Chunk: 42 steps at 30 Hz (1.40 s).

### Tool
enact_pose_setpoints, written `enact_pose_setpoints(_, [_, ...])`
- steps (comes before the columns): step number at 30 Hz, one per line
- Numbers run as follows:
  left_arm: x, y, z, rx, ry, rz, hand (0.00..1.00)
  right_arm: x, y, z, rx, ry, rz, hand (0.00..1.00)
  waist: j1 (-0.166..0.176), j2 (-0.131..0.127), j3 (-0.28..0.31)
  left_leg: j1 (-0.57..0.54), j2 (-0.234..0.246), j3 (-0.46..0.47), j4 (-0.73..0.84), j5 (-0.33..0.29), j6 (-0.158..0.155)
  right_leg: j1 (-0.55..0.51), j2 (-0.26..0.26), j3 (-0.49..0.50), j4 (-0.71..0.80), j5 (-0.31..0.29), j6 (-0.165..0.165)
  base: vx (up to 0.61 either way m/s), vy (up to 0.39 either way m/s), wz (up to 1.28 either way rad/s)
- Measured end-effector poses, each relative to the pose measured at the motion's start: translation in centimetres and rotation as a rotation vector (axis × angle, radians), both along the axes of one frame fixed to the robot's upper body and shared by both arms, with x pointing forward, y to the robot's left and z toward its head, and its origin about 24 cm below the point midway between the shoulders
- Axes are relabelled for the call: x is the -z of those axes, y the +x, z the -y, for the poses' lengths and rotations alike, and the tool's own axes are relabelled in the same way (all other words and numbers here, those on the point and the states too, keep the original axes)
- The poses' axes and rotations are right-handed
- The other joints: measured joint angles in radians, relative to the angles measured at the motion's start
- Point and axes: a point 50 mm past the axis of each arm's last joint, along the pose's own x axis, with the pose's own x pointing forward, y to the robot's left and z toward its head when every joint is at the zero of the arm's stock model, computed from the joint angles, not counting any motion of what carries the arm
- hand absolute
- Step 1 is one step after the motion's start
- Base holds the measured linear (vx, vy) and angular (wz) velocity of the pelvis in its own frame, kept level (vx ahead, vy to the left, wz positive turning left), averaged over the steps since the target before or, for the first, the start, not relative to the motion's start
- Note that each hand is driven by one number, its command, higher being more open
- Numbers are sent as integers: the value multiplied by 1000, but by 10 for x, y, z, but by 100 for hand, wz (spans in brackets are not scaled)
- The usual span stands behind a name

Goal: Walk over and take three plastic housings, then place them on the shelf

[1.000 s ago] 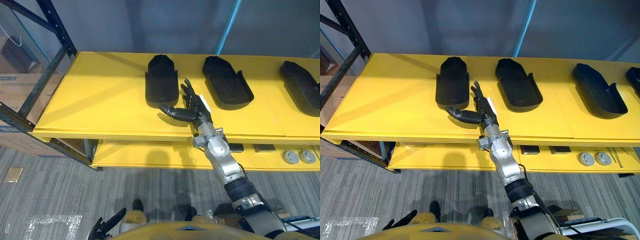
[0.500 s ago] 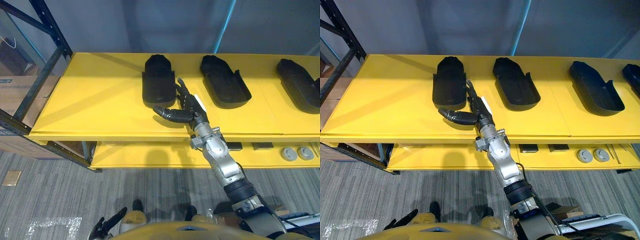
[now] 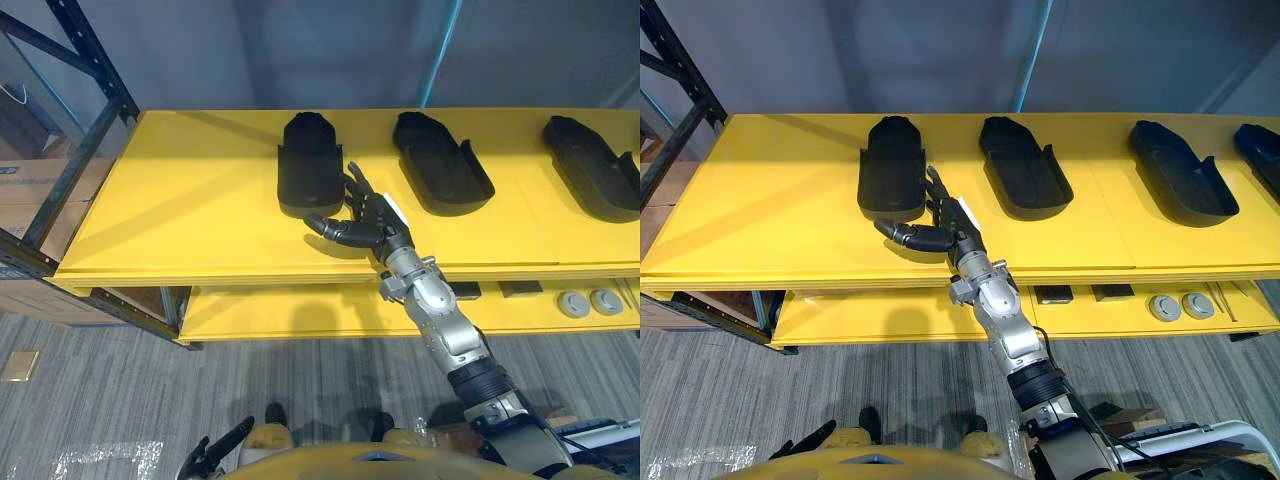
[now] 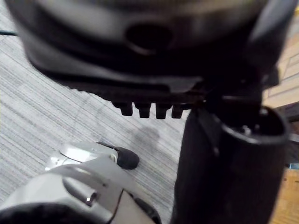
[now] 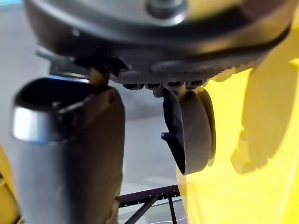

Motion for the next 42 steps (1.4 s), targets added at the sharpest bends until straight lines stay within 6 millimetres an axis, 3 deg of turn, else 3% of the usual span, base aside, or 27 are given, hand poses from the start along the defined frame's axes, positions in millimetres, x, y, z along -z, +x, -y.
enact_pose_setpoints(13, [1, 1, 1, 2, -9, -9, 100, 9, -5, 3, 31, -12, -28, 100, -1, 3, -2, 0, 0, 0, 0, 0, 0, 0, 0, 0, 0, 0, 0, 0, 0, 0])
enact_pose_setpoints(17, [1, 1, 1, 4, -9, -9, 100, 4, -4, 10, 159, -156, 48, 100, -2, 4, -3, 0, 0, 1, -1, 0, 0, -1, 0, 1, 0, 0, 0, 0, 0, 0])
enact_pose_setpoints(19, [1, 1, 1, 5, -10, -9, 100, -10, -8, 23, 265, -166, 121, 100, 0, 5, -3, 0, 0, 4, -3, -1, 0, -3, 0, 4, -1, 0, 1, 0, 0, -8])
enact_pose_setpoints(20, [1, 0, 1, 3, -11, -10, 100, -33, -14, 36, 353, -112, 210, 100, -1, 4, -3, 0, 0, 19, -5, -2, -1, -14, 1, 22, -2, 2, 2, 4, 3, -21])
enact_pose_setpoints(26, [1, -6, 0, 10, 1, -25, 100, -108, -42, 103, 647, -37, 570, 100, -40, -6, -10, 19, 0, 59, -3, -15, 2, -18, 2, 62, -6, 8, 5, 25, 11, -22])
enact_pose_setpoints(29, [0, -8, -4, 38, 19, -28, 100, -123, -51, 128, 717, -78, 644, 100, -65, -14, -26, 24, 1, 79, -3, -21, 0, -17, 4, 82, -12, 13, 6, 16, 11, -21])
enact_pose_setpoints(33, [0, -9, -5, 49, 11, -21, 100, -123, -56, 142, 737, -118, 642, 100, -79, -21, -37, 39, 0, 94, -11, -23, -1, -19, 6, 97, -15, 14, 7, -22, 7, -12])
enact_pose_setpoints(39, [-1, -12, -7, 62, 14, -30, 100, -99, -46, 157, 716, -134, 500, 100, -83, -32, -57, 38, -4, 93, -11, -25, -2, -21, 2, 95, -15, 14, 7, 0, 0, 0])
enact_pose_setpoints(40, [0, -18, -6, 97, 20, -62, 100, -79, -50, 162, 673, -143, 409, 100, -88, -28, -104, 38, -9, 89, -10, -26, 0, -22, -2, 90, -12, 14, 8, 0, 0, 0])
enact_pose_setpoints(42, [0, -19, -6, 97, 21, -63, 100, -79, -50, 162, 673, -143, 409, 100, -88, -27, -104, 38, -9, 89, -10, -26, 0, -22, -2, 90, -12, 14, 8, 0, 0, 0])
